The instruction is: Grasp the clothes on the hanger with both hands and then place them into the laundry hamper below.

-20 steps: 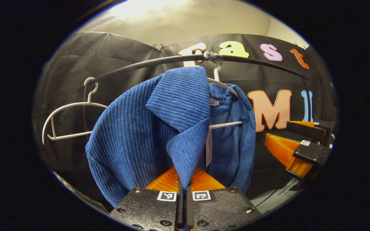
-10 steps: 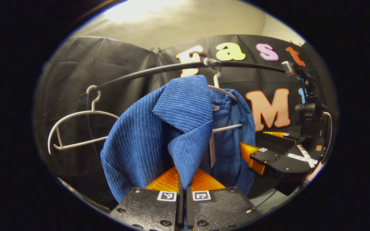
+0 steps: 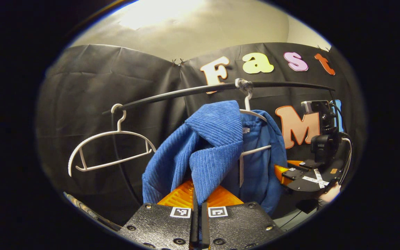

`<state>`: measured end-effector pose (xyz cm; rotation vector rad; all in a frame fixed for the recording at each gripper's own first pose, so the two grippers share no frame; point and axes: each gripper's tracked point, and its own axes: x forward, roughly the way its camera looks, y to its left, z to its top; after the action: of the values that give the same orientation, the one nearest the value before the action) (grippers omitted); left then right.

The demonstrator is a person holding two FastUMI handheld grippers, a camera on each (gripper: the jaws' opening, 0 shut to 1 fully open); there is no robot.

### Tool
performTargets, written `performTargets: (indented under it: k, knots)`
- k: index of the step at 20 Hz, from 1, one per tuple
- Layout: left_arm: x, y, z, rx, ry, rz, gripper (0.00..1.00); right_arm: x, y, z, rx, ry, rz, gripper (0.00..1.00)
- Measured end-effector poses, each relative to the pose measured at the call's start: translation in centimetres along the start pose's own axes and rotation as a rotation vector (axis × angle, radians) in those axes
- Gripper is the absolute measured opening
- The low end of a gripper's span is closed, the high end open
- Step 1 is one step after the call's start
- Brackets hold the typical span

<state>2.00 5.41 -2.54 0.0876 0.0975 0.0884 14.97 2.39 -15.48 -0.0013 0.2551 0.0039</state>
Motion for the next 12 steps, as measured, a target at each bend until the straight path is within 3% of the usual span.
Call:
performTargets:
  k: [2, 3, 5, 12]
  knots:
    - [-0.3, 0.7, 0.6, 0.001, -0.012, 0.018, 0.02, 0.7, -0.9, -0.2, -0.009, 0.016, -0.029, 0.26]
    - [-0.6, 1.1, 1.0, 0.0, -0.02, 0.025, 0.02, -0.1, -1.5, -0.2, -0.008, 0.025, -0.053, 0.11]
    - [-1.1, 1.8, 1.7, -0.001, -0.036, 0.038, 0.02, -0.2, -2.0, 0.2, 0.011, 0.038, -0.068, 0.02]
    - [-2.4, 3.6, 4.9, -0.064, -0.08, 0.055, 0.05, 0.4, -5.2, 3.0, -0.012, -0.02, -0.122, 0.05]
